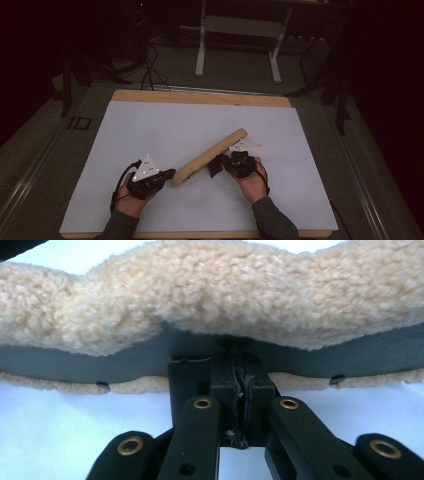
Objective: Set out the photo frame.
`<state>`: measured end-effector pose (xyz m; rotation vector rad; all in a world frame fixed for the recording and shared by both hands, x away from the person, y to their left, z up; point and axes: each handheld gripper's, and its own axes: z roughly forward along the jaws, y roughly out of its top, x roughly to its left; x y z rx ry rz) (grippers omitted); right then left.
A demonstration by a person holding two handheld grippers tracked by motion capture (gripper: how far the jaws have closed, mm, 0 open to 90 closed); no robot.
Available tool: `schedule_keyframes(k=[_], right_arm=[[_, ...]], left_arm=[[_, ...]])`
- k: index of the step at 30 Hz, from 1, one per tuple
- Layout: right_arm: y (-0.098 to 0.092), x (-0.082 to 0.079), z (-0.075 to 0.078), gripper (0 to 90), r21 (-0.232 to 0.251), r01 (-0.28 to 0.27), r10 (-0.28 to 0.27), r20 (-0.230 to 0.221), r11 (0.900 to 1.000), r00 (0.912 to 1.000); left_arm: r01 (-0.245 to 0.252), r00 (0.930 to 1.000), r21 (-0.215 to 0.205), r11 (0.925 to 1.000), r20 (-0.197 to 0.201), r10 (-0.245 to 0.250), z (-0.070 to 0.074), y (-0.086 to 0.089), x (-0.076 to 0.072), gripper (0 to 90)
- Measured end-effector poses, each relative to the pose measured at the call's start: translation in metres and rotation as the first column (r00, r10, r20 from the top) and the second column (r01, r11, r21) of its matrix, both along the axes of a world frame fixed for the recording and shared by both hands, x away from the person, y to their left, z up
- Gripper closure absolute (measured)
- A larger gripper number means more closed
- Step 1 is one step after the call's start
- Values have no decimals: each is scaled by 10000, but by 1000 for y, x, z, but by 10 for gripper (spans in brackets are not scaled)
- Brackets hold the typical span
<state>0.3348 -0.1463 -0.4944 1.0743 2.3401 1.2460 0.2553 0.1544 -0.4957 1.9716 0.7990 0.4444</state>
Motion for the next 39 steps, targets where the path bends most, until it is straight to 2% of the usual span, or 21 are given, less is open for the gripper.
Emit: schedule_keyframes(k=[7, 29, 39], right_arm=[[4, 0, 1, 867, 23, -117, 117, -19, 9999, 9999], [9, -3, -2, 869, 72, -366, 367, -121, 9993, 9993], [10, -5, -4, 885, 320, -466, 475, -255, 9984, 9985]], left_arm=[[221, 9997, 218, 9995, -56, -220, -3, -8, 1, 899], [1089, 9940, 83, 9940, -112, -1088, -6, -32, -6, 900], [1372, 9905, 96, 9905, -82, -1371, -7, -42, -10, 900]])
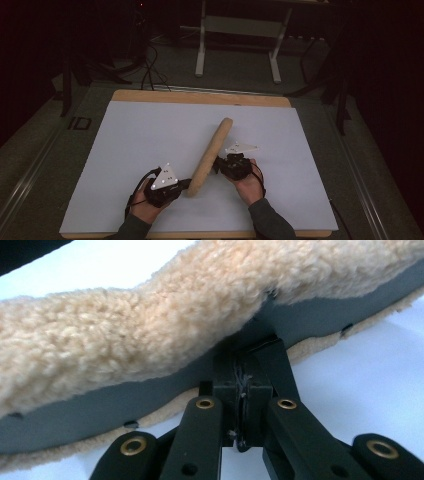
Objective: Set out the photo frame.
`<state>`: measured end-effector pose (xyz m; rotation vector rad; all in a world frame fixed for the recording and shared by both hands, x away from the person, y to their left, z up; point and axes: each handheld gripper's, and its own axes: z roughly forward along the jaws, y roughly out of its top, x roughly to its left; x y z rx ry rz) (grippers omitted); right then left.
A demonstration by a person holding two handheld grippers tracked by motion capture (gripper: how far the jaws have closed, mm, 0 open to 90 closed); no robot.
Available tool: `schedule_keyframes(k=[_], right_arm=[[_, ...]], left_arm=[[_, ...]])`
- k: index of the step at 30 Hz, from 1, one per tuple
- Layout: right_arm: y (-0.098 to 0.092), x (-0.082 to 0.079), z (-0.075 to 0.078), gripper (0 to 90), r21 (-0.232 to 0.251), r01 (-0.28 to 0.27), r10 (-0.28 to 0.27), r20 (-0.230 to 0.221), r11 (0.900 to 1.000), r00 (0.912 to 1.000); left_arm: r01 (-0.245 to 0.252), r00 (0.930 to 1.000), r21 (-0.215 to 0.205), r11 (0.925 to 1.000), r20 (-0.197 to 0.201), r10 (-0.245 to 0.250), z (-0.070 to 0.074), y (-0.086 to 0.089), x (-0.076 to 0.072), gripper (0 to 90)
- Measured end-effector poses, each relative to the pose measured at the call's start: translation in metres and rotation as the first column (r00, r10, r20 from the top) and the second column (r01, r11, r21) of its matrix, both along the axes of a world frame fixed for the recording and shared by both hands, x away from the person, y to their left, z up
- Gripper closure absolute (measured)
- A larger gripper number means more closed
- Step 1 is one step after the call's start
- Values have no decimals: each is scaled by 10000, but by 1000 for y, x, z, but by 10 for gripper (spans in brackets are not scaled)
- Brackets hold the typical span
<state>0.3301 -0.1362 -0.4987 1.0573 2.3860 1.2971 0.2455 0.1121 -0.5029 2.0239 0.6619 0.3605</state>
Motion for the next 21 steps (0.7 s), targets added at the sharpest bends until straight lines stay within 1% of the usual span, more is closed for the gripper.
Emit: schedule_keyframes(k=[4, 16, 17, 18, 20, 21], right_arm=[[1, -1, -1, 896, 91, -64, 64, -57, 9999, 10000], [4, -2, -5, 898, 18, -344, 345, -234, 9994, 9991], [5, -2, -6, 899, -3, -458, 458, -274, 9990, 9986], [5, -2, -6, 899, -3, -458, 458, -274, 9990, 9986], [5, -3, -7, 899, 18, -533, 533, -310, 9986, 9981], [6, -3, -8, 898, 161, -583, 590, -433, 9982, 9973]], left_arm=[[91, 10000, 6, 10000, 32, -91, -1, -4, -1, 900], [282, 9996, -20, 9996, 34, -282, -2, -13, -4, 900], [305, 9995, 12, 9995, 38, -305, -3, -15, -4, 900], [305, 9995, 12, 9995, 38, -305, -3, -15, -4, 900], [319, 9995, 32, 9995, 46, -319, -3, -17, -5, 900], [350, 9994, 50, 9994, 50, -350, -3, -19, -5, 900]])
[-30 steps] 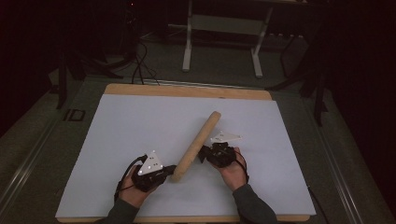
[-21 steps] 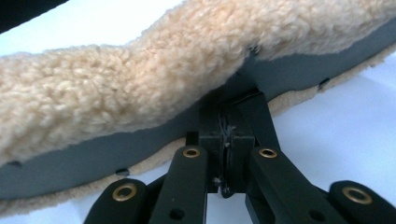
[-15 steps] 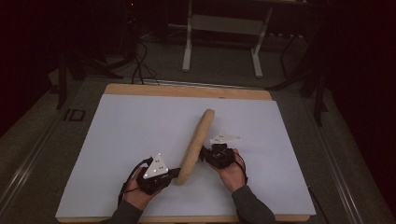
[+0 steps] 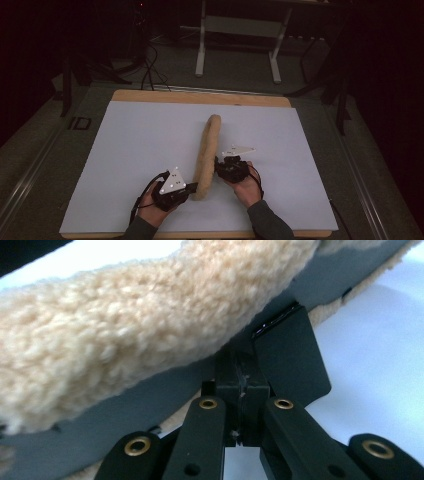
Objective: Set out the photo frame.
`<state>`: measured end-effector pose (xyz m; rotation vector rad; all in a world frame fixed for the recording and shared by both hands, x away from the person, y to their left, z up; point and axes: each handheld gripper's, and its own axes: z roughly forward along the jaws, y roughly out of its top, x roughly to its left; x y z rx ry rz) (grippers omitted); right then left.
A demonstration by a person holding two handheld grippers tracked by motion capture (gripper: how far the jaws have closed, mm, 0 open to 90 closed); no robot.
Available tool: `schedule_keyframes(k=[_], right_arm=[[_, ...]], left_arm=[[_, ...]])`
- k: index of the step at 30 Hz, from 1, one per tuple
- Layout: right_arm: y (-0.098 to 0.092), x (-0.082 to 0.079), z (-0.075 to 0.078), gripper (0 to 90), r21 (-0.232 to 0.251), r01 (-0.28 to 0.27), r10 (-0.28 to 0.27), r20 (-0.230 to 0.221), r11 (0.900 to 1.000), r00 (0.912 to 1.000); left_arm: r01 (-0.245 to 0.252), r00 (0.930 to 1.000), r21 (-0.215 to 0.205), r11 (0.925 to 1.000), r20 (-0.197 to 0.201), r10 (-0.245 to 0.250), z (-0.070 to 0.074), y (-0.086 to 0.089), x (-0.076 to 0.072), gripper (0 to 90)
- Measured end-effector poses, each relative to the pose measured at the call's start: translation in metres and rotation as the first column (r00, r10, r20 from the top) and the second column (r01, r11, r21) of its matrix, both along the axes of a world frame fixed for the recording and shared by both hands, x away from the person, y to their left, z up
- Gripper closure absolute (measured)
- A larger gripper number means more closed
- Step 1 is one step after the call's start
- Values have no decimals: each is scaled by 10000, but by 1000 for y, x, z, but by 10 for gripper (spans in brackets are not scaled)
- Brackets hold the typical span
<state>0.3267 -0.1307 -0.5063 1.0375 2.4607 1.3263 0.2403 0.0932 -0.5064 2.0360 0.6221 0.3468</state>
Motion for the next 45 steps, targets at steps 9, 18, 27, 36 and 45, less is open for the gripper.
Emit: schedule_keyframes(k=[9, 18, 27, 36, 45], right_arm=[[3, -2, -1, 899, 49, -377, 377, -113, 9993, 9992], [1, -3, 0, 898, 58, -628, 629, -322, 9980, 9975], [-2, -2, 1, 876, -101, -730, 726, -333, 9973, 9968], [-8, 0, 8, 761, -311, -928, 917, -353, 9952, 9952], [-18, 1, 20, 601, -487, -755, 734, -428, 9960, 9964]], left_arm=[[134, 9999, 64, 9999, -36, -134, -3, -9, -1, 900], [319, 9995, 36, 9995, -74, -318, -9, -22, 1, 900], [293, 9996, -24, 9996, -56, -293, -13, -29, 3, 900], [274, 9996, 155, 9995, 19, -275, -11, -29, 3, 862], [-50, 9999, 389, 9992, 105, 46, -6, -17, 4, 768]])
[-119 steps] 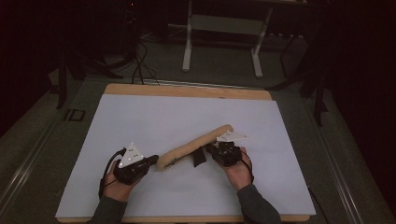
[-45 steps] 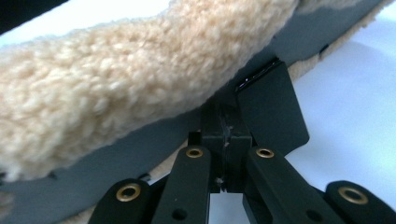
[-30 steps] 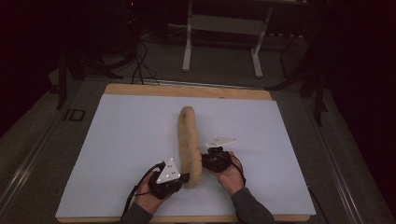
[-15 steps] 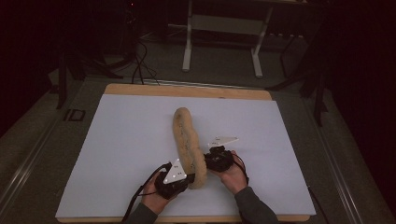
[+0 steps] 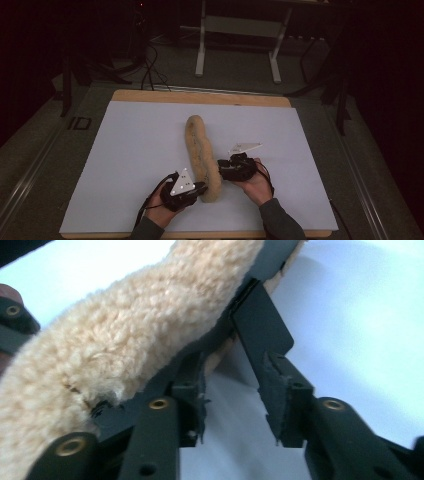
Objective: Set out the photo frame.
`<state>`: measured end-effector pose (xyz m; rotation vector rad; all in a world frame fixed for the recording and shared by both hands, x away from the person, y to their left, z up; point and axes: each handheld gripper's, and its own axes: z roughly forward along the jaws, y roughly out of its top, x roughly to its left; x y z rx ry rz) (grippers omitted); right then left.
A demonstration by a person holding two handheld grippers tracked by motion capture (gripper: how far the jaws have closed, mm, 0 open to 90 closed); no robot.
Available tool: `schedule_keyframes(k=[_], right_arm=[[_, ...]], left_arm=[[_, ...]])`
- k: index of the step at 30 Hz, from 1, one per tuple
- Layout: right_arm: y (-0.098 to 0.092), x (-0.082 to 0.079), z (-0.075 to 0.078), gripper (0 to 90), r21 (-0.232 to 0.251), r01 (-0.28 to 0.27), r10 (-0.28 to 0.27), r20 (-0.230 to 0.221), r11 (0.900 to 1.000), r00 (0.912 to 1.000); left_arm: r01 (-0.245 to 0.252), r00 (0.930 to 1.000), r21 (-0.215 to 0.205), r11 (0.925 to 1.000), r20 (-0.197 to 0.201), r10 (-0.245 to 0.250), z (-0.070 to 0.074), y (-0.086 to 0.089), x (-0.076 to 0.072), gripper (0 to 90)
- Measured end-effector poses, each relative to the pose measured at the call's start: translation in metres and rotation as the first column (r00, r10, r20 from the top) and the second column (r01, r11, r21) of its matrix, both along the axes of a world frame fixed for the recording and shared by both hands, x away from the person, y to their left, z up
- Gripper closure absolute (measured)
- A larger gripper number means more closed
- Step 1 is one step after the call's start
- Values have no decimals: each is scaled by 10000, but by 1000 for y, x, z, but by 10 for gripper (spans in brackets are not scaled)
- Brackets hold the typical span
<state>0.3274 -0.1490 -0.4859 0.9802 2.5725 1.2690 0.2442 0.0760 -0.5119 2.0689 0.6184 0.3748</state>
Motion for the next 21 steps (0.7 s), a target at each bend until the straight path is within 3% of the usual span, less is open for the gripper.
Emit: schedule_keyframes(k=[8, 15, 21], right_arm=[[-9, -2, 10, 514, 161, 434, -433, -76, 9989, 9990], [-18, -4, 22, 450, 997, 1013, -969, -478, 9898, 9941], [-19, -9, 31, 400, 1375, 1095, -1047, -421, 9844, 9936]], left_arm=[[-617, 9980, 19, 9981, -139, 617, 5, 17, 5, 664], [-1047, 9939, 172, 9944, -336, 1053, 7, 29, 11, 615], [-1329, 9898, 224, 9909, -478, 1339, 7, 35, 14, 585]])
